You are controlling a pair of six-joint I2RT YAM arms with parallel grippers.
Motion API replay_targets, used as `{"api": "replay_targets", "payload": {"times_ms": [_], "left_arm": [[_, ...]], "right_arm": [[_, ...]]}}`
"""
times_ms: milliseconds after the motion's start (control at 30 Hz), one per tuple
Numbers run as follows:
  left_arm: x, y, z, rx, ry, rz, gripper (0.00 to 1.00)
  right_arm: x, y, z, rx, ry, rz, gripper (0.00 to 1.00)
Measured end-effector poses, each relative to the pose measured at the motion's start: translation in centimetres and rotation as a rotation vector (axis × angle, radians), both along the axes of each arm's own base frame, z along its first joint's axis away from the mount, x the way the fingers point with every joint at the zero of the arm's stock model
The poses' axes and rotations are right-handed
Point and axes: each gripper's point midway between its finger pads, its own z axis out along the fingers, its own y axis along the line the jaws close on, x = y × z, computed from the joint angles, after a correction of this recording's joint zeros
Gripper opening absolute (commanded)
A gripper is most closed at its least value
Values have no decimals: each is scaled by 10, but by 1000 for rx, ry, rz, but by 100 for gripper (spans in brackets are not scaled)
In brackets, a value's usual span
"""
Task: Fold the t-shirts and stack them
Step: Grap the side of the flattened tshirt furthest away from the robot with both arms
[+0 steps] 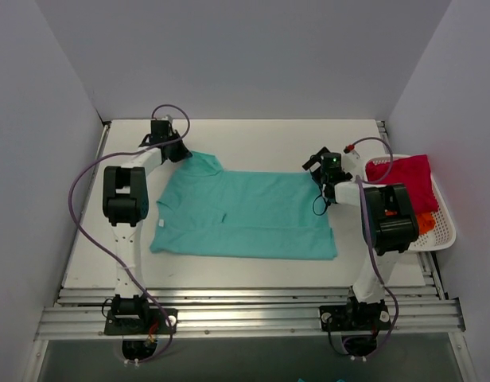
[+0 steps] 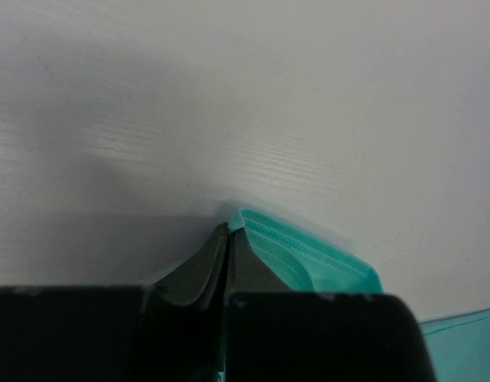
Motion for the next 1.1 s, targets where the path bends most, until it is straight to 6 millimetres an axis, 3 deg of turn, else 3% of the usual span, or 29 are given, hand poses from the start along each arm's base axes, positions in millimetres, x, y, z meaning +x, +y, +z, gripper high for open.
{"api": "replay_targets", "payload": {"times_ms": [200,300,333,400,600,700,967,1100], "left_arm": [[0,1,0,-1,-4,1,2],[0,1,0,-2,-6,3,2],[0,2,0,-3,-6,4,2],[0,3,0,-3,-5,6,2],[1,5,0,-8,-5,9,2],[1,5,0,-9,-4,9,2],[-7,10,1,-7,-4,17,2],[-6,18,13,-7,-19,28,2]], "right_arm": [[23,7,1,7,-42,10,84],[31,9,-1,9,-52,14,68],[34,10,-2,12,-55,18,57],[35,12,-5,17,-54,27,44],[33,17,-15,30,-33,55,13],[33,20,-18,38,-30,67,4],[33,23,-18,45,-25,89,0],[34,24,-17,33,-6,103,0]]}}
